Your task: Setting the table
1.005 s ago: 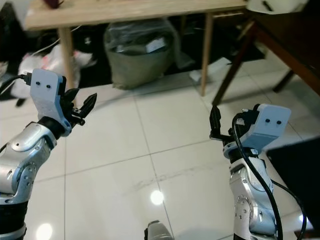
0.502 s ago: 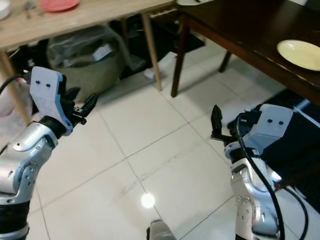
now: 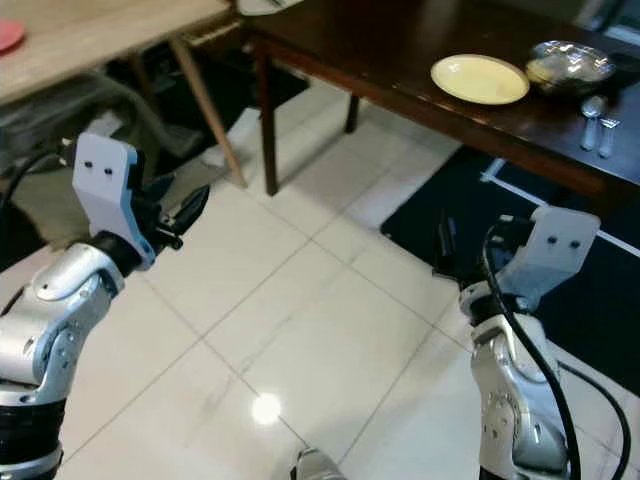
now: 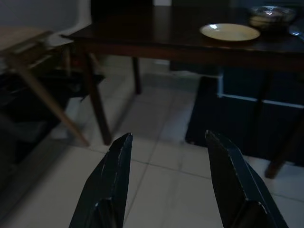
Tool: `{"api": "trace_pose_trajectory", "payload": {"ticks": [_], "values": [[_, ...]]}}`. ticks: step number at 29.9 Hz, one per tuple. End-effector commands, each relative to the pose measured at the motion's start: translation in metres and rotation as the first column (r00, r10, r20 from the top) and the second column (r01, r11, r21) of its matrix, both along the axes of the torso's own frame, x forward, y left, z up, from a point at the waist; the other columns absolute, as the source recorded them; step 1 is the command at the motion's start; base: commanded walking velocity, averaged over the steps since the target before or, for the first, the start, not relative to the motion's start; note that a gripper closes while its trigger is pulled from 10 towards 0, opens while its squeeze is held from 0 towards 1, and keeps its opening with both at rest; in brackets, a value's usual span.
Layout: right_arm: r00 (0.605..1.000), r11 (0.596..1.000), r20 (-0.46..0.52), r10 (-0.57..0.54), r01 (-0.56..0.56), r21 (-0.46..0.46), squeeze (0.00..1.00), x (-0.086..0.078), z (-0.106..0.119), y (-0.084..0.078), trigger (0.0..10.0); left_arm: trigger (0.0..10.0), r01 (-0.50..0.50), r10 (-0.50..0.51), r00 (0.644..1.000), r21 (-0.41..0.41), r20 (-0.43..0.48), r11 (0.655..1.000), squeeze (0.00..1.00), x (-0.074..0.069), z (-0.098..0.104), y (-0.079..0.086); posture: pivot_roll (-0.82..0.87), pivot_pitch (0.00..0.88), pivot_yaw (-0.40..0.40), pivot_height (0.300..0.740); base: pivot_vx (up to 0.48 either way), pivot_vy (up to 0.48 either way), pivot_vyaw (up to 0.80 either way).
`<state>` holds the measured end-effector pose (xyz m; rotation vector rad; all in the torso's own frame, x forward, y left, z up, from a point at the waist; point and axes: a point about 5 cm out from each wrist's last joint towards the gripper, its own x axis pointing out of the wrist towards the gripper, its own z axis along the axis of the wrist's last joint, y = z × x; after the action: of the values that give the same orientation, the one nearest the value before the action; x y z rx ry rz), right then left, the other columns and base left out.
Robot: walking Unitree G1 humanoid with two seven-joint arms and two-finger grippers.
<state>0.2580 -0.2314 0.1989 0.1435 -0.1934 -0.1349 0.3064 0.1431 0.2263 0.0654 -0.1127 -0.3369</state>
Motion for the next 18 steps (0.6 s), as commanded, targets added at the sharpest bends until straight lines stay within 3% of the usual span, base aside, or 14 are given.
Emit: {"api": "trace_pose_trajectory", "payload": {"ticks": [1,18], "values": [[1.000,1.000,-0.018,-0.007,0.008,0.009,0.00,-0.0009,-0.0042,-0.0009,10.0,10.0,-0.001,0.002,1.000,0.004,-0.020,1.000,0.00,-0.0007,-0.0049,0.0018,-0.16,0.065,0.091,0.740,0.000,0.000,-0.80],[1.000,1.000,-0.024,-0.009,0.009,0.003,0.00,-0.0013,-0.0037,-0.0020,10.0,10.0,0.000,0.000,1.000,0.003,-0.018,1.000,0.00,-0.0006,-0.0051,0.0005,-0.16,0.073,0.089,0.740,0.000,0.000,-0.80]]}}
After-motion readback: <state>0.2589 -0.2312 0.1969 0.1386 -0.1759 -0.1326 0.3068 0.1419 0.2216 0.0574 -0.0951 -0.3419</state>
